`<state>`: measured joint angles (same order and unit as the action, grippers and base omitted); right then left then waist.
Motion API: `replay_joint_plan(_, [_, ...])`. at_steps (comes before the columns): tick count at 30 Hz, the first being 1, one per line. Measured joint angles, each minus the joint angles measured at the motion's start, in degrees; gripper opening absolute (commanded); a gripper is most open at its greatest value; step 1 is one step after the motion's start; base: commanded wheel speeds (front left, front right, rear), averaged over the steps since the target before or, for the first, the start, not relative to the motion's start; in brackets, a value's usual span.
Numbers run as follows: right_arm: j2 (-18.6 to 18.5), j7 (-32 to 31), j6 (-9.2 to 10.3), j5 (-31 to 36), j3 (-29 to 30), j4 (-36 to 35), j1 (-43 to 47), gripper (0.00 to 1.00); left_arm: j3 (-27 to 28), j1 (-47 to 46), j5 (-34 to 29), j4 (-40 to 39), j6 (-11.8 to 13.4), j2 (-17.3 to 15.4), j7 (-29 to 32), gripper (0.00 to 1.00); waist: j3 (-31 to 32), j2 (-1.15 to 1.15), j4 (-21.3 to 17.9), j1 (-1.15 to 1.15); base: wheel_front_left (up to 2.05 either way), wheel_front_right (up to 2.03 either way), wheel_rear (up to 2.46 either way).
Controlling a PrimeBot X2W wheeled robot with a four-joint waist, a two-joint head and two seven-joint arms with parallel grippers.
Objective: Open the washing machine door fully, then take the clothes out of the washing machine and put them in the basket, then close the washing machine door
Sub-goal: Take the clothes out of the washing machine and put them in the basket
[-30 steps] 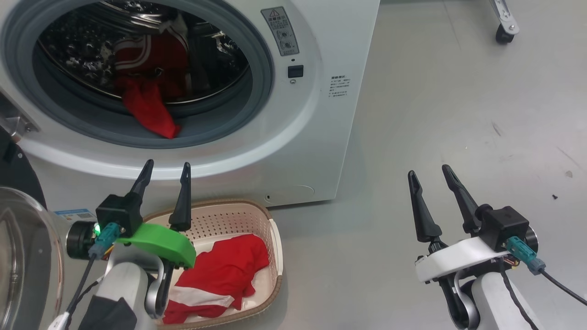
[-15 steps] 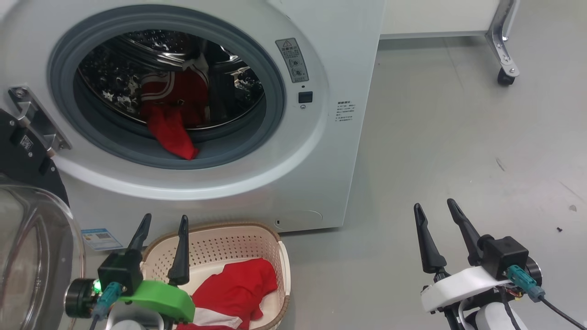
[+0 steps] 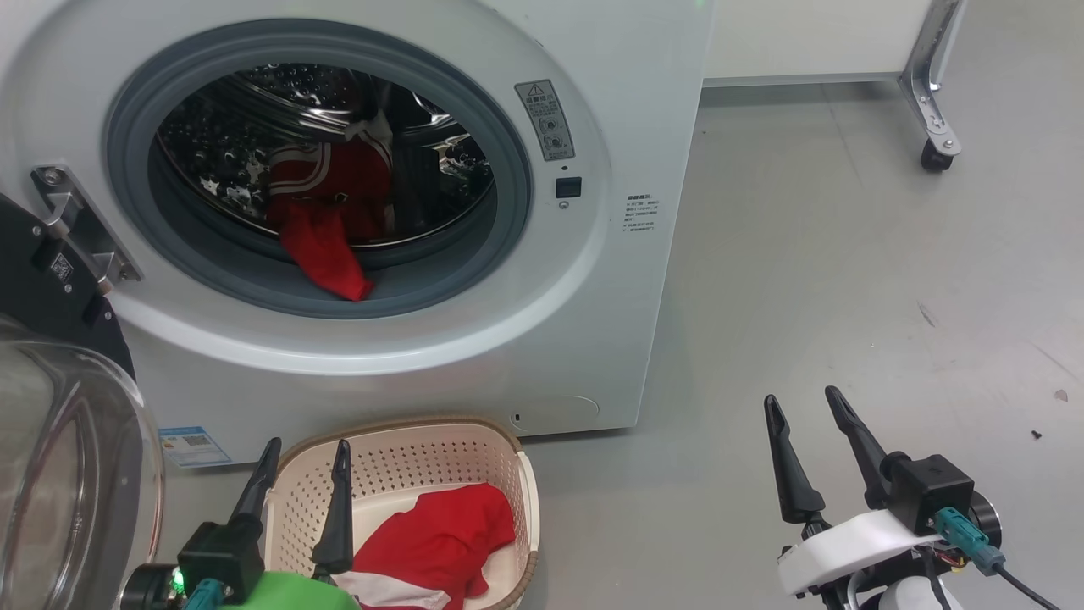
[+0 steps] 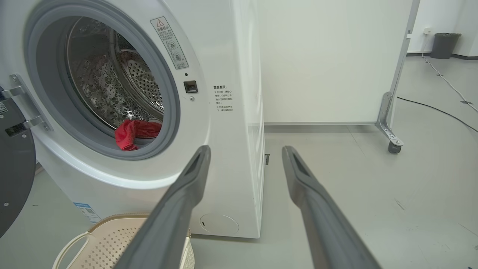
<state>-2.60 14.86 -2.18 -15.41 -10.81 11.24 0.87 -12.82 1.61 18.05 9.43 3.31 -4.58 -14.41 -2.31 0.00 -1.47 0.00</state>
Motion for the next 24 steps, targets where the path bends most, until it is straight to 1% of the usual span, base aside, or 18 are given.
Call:
replay_joint_plan(2, [0.0,0.0,0.30,0.0,0.0,-0.2,0.1,1.00,0.0,0.7,0.0,-1.0,0.0,0.0,0.2,1.00,-0.1,0.00,0.1,0.00,0.00,0.00,0.00])
replay_joint_plan(4, [0.0,0.0,0.30,0.0,0.0,-0.4,0.3,1.00,0.0,1.3,0.0,-1.8,0.5,0.0,0.3,1.00,-0.2,0.00,0.1,0.00,0.00,0.00,0.00])
replay_joint_plan(24, [0.0,0.0,0.31,0.0,0.0,-1.3,0.5,1.00,-0.1,4.4,-0.6,-8.7,1.5,-0.5,2.8,1.00,-1.5,0.00,0.7,0.00,0.00,0.00,0.00])
